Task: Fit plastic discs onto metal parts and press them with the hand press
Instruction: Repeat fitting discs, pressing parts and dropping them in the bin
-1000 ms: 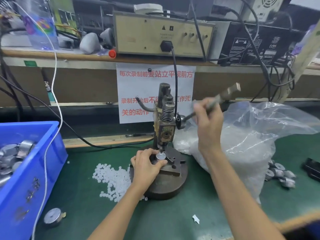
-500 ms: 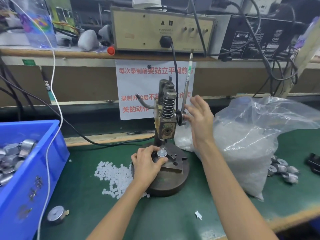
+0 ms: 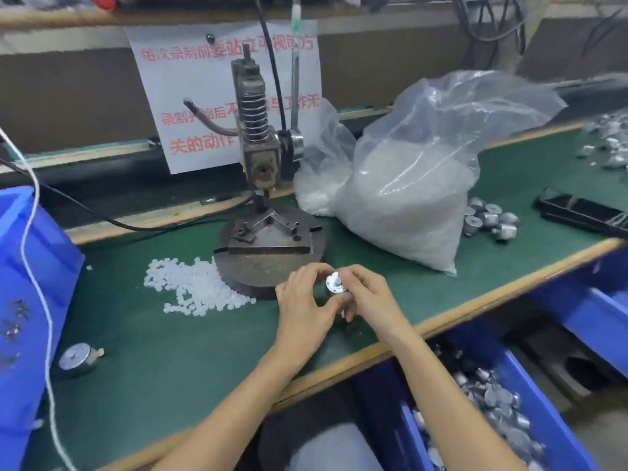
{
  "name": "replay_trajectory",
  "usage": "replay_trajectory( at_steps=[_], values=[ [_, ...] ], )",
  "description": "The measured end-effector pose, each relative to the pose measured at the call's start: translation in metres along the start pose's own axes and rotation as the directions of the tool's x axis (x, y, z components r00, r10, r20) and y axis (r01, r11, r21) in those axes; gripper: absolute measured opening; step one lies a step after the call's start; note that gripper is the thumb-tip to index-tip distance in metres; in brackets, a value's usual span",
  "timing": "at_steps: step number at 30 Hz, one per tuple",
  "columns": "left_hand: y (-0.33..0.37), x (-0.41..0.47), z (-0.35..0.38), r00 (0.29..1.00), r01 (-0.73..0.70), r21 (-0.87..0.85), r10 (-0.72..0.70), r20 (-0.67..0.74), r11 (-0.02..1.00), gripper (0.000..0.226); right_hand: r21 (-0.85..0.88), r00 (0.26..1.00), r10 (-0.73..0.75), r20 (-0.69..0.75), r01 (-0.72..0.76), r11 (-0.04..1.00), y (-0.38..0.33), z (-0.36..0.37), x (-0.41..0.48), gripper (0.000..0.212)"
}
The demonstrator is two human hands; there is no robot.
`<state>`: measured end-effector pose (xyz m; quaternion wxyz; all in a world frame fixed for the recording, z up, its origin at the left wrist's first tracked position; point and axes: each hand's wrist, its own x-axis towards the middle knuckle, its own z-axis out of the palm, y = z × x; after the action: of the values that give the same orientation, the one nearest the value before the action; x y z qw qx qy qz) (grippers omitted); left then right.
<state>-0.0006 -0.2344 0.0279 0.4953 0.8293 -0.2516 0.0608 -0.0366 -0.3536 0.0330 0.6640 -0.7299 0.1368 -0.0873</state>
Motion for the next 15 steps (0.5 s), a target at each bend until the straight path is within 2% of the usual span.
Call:
replay_trajectory(
  at_steps=[7, 10, 12, 15],
  values=[
    [0.040, -0.048, 0.060, 0.977, -0.016, -0.146, 0.046, 0.209, 0.989, 0.040, 0.062, 0.987, 0.128, -0.098, -0.122, 0.991, 0.021, -0.071, -0.063, 0.021],
    [0.049, -0.076, 0.092, 0.910, -0.078, -0.137, 0.126, 0.395, 0.988, 0.032, 0.078, 0.959, 0.250, -0.134, -0.242, 0.967, 0.047, -0.112, -0.098, 0.019],
    [0.049, -0.090, 0.113, 0.842, -0.074, -0.064, 0.097, 0.531, 0.995, 0.033, 0.070, 0.917, 0.339, -0.210, -0.332, 0.941, 0.074, -0.135, -0.114, 0.018],
    [0.049, -0.101, 0.137, 0.764, -0.105, 0.066, 0.038, 0.644, 0.992, 0.037, 0.056, 0.795, 0.475, -0.376, -0.493, 0.868, 0.131, -0.158, -0.125, 0.019]
  ],
)
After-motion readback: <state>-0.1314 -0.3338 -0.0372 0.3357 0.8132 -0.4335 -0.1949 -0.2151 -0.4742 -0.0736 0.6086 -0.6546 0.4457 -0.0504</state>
